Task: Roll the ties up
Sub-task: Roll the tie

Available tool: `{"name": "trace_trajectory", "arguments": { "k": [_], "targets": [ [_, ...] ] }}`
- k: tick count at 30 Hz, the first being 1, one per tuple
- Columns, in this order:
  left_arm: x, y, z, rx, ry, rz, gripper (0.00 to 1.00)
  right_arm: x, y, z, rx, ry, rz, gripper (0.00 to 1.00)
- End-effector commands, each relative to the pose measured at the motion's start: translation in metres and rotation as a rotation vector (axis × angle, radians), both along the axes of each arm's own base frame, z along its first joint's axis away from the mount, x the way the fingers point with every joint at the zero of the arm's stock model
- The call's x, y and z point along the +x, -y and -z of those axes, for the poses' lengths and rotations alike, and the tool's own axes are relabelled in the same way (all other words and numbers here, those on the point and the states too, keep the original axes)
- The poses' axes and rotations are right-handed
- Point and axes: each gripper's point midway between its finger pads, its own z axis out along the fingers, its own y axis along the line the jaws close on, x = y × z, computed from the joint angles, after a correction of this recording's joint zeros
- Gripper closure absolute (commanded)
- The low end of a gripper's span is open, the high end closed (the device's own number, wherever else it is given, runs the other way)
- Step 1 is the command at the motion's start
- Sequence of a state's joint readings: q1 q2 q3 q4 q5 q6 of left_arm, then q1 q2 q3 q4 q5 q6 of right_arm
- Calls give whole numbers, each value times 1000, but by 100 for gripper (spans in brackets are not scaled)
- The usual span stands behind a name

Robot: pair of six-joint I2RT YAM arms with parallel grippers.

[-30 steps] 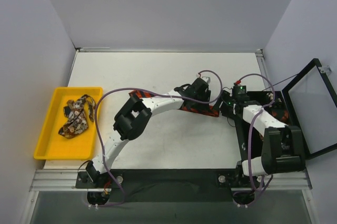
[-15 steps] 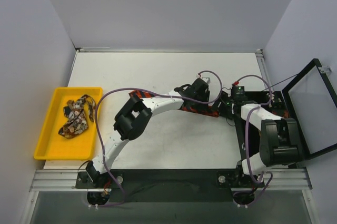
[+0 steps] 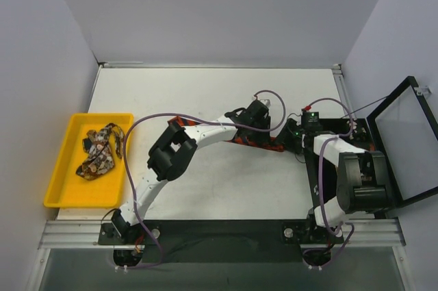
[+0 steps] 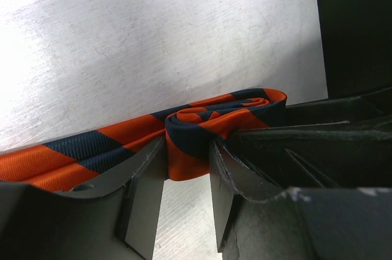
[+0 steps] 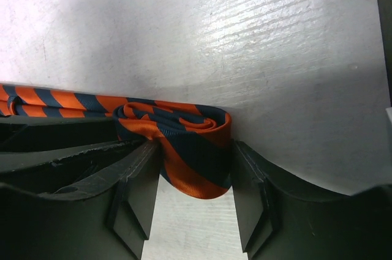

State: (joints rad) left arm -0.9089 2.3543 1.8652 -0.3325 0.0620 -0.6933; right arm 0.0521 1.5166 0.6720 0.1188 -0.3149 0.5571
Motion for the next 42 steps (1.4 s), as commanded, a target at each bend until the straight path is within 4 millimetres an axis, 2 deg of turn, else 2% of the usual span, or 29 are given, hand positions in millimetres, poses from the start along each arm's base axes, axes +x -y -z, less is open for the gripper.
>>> {"name": "trace_trajectory", "arguments": {
  "k": [1,7,13,14,16,17,19,23,24,25,26,27,28,29,30,31,32,33,34,35,36,37,38,39,41,42],
  "targets": [
    [-15,-19,44,92,-99,-8,56,-14,-10,13,63,-58,-38,53],
    [-17,-19,45,89,-108,-5,56,-8,-9,8,39,-33,-58,63],
    [-17,-19,39,85,-101,-1,55,0,-4,-3,-17,-7,-91,84],
    [-16,-18,37,80,-97,3,55,1,-3,-4,-40,-4,-93,90],
    [-15,-17,30,69,-85,3,55,3,-1,-11,-70,2,-111,97],
    [-14,-15,26,61,-79,3,55,-2,1,-10,-102,-21,-127,100],
    [-13,-14,15,45,-66,5,53,2,2,-16,-133,-14,-143,100],
    [-5,-19,-11,12,-41,-17,41,0,8,-19,-218,-40,-177,100],
    [-1,-22,-28,-7,-22,-27,38,-6,9,-17,-240,-64,-192,100],
    [1,-30,-29,-1,-19,-45,35,-6,13,-16,-271,-77,-191,100],
    [11,-41,-35,-6,-13,-74,34,-7,15,-18,-288,-89,-195,100],
    [17,-49,-57,-31,19,-99,31,-6,17,-20,-310,-93,-208,100],
    [23,-60,-61,-33,25,-122,30,-7,20,-18,-343,-106,-211,100],
    [32,-80,-57,-23,20,-164,29,-10,22,-17,-364,-129,-220,100],
    [39,-94,-75,-38,47,-197,28,-5,24,-22,-386,-122,-223,100],
    [44,-106,-79,-40,51,-219,27,-5,24,-20,-416,-137,-249,100],
    [43,-121,-71,-21,38,-239,28,-7,27,-22,-449,-156,-258,100],
    [56,-144,-83,-27,60,-287,27,-6,32,-23,-483,-165,-256,100],
    [60,-156,-84,-21,64,-307,27,0,33,-27,-512,-161,-267,100],
    [63,-170,-81,-6,67,-319,27,-2,36,-27,-561,-181,-278,100],
    [71,-196,-77,23,71,-369,27,-1,37,-29,-582,-188,-283,100],
    [74,-209,-74,34,67,-389,27,5,37,-32,-607,-190,-286,100],
    [77,-220,-69,50,65,-403,27,2,39,-32,-646,-215,-294,100],
    [81,-241,-62,69,53,-439,28,5,40,-35,-670,-220,-294,100],
    [83,-259,-57,96,57,-467,28,9,39,-38,-715,-240,-302,100],
    [85,-274,-49,119,48,-494,28,10,45,-41,-756,-248,-287,100]
  ]
}}
